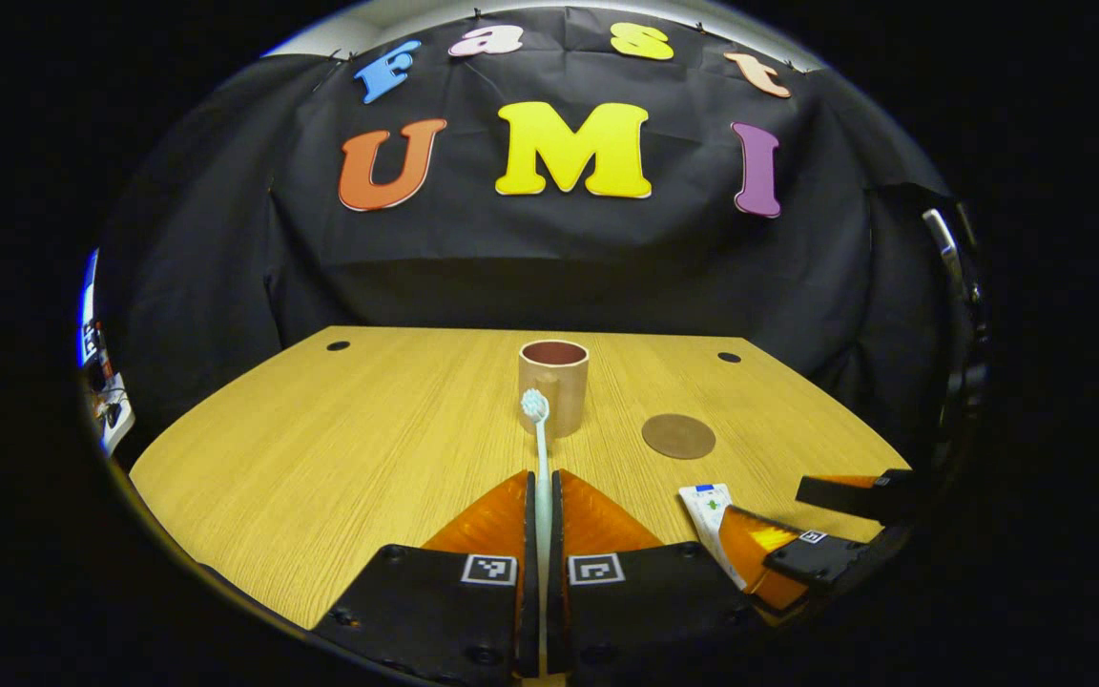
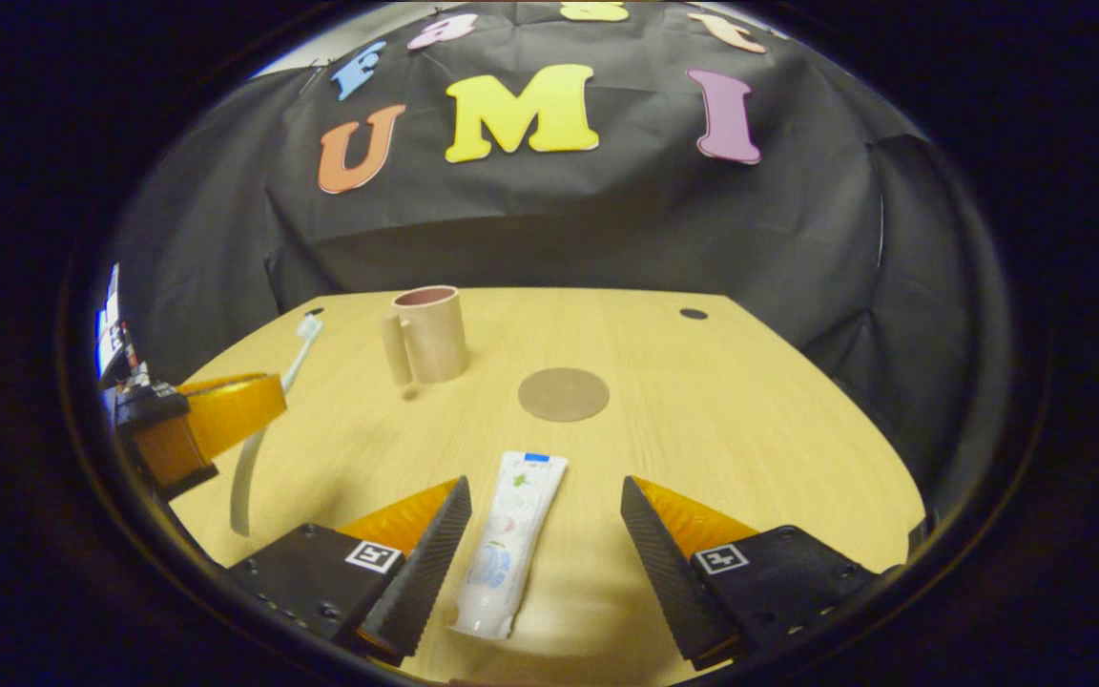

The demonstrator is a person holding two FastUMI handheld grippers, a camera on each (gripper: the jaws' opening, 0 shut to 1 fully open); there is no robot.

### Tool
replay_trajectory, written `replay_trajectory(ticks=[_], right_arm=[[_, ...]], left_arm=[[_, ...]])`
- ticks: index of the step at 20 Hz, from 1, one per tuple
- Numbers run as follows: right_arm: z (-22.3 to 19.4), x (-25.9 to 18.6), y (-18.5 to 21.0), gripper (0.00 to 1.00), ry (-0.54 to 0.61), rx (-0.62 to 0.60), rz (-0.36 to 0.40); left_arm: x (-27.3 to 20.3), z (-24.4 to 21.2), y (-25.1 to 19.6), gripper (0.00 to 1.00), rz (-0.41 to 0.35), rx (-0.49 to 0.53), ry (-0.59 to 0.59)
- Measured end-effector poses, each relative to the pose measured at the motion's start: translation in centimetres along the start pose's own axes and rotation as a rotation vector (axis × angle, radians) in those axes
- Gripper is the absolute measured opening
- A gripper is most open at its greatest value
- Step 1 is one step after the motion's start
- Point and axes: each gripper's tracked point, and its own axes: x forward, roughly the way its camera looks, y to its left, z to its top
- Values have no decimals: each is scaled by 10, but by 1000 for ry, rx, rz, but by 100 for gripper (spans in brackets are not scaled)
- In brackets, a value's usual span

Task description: Put the toothbrush and toothpaste on the desktop into the cup, then pick up the cup and place it on the coaster on the desktop.

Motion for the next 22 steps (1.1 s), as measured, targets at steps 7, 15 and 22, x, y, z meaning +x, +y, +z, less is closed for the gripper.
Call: replay_trajectory(ticks=[7, 15, 22], right_arm=[[-30, 17, 12, 75, 98, 24, -8], [-27, 11, 14, 31, 77, 44, 24], [50, -38, -2, 31, -242, 17, 9]], left_arm=[[-9, 26, 15, 6, 69, 54, -108], [-7, 26, 16, 6, 66, 29, -100], [-17, 35, 11, 6, 39, -8, -135]])
